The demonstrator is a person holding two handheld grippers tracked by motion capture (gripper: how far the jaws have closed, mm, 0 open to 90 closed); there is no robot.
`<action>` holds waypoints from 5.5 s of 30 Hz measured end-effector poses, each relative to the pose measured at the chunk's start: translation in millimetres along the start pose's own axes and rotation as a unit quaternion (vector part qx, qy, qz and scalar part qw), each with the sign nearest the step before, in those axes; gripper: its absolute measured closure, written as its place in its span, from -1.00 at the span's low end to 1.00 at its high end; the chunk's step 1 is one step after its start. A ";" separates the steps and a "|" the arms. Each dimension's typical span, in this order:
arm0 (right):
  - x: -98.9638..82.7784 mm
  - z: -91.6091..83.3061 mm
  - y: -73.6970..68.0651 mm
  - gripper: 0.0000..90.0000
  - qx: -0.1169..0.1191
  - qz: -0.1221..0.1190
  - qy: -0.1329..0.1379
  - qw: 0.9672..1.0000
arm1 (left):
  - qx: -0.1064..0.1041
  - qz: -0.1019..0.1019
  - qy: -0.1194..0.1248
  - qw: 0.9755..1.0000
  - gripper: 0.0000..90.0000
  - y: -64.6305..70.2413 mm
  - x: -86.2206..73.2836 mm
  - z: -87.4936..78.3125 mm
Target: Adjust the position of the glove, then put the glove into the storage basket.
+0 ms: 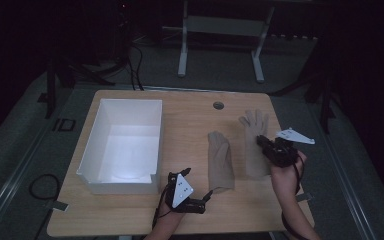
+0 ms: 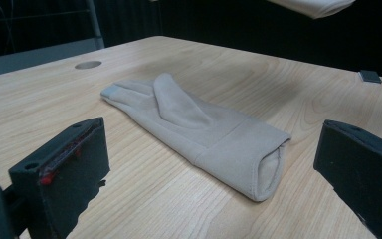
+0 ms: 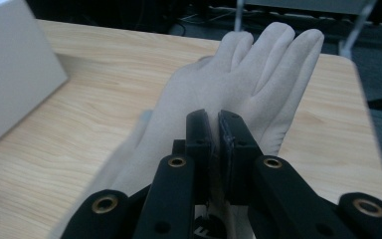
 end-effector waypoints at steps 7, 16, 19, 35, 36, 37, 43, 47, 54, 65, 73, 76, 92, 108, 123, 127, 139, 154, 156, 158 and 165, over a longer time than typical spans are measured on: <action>7.7 26.7 -39.8 0.87 0.021 0.004 -0.003 1.000 | -0.001 0.001 0.000 1.000 -0.97 0.2 -0.1 -0.2; -11.9 52.0 -66.9 0.87 0.046 0.002 -0.026 0.999 | -0.006 0.000 0.000 1.000 -0.97 0.5 -0.2 -0.4; -22.9 60.5 -68.2 0.87 0.036 0.005 -0.039 0.999 | -0.006 0.000 0.001 1.000 -0.97 0.9 -0.1 -0.3; -68.1 93.3 -71.6 0.84 0.028 0.019 -0.088 0.996 | -0.008 0.001 0.001 1.000 -0.97 0.9 -0.1 -0.2; -69.5 94.5 -71.7 0.84 0.027 0.016 -0.089 0.996 | -0.008 0.001 0.002 1.000 -0.97 1.0 -0.1 -0.1; -70.7 95.4 -71.8 0.83 0.027 0.015 -0.090 0.995 | -0.008 0.002 0.001 1.000 -0.97 1.1 0.0 -0.1; -67.2 89.7 -68.1 0.74 0.041 0.020 -0.087 0.995 | -0.009 0.003 0.001 1.000 -0.97 1.2 0.1 0.2; -56.7 76.9 -61.3 0.37 0.048 0.010 -0.072 0.996 | -0.012 0.002 0.007 1.000 -0.97 3.6 0.6 1.6; -36.3 59.6 -31.8 -0.32 0.068 -0.014 -0.062 0.996 | -0.020 0.025 0.001 0.999 -0.97 5.9 1.7 4.0; -28.3 60.2 -14.0 -0.68 0.156 -0.016 -0.068 0.985 | -0.070 0.017 -0.019 0.997 -0.97 7.6 13.0 8.1; -16.5 60.3 -2.9 -0.70 0.185 -0.035 -0.086 0.978 | -0.132 0.016 -0.054 0.990 -0.84 2.2 24.9 20.4; -12.9 58.2 -2.5 -0.76 0.196 -0.031 -0.079 0.977 | -0.139 0.025 -0.066 0.988 -0.84 2.1 27.2 25.9; -4.7 108.4 1.9 -0.41 0.161 -0.010 -0.100 0.982 | -0.177 0.098 -0.110 0.973 -0.45 6.9 40.9 56.7; -29.0 160.6 -2.4 -0.10 0.170 0.003 -0.172 0.970 | -0.200 0.088 -0.174 0.960 -0.21 -1.7 26.5 71.8; -29.5 157.3 -11.1 0.35 0.183 -0.013 -0.170 0.968 | -0.187 0.158 -0.206 0.947 -0.05 1.9 19.2 74.3; -27.4 157.4 -12.2 0.41 0.182 -0.014 -0.178 0.967 | -0.169 0.150 -0.212 0.951 0.28 -2.2 21.2 76.9; -21.2 153.2 -14.4 0.49 0.179 -0.024 -0.177 0.968 | -0.182 0.075 -0.246 0.949 0.82 -16.6 36.9 83.5; 10.8 120.1 -5.1 0.50 0.202 0.000 -0.139 0.970 | -0.169 0.105 -0.242 0.950 0.82 -9.9 77.2 70.4; 14.8 115.5 -3.4 0.50 0.204 0.004 -0.136 0.970 | -0.169 0.108 -0.241 0.949 0.82 -9.4 83.7 67.4; 18.9 110.7 -1.5 0.50 0.209 0.010 -0.131 0.969 | -0.170 0.109 -0.241 0.949 0.82 -9.4 90.0 64.2; 39.8 89.2 -5.8 0.50 0.207 0.002 -0.098 0.973 | -0.170 0.098 -0.221 0.955 0.82 -13.5 111.8 51.4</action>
Point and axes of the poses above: each handheld gripper's, and its own axes: z roughly forward along the jaws, x roughly out of its top, y roughly to its right, the point moved 1 cm from there along z, roughly forward along the jaws, and after that the axes turned 3 degrees about -y, right-handed, at the moved point
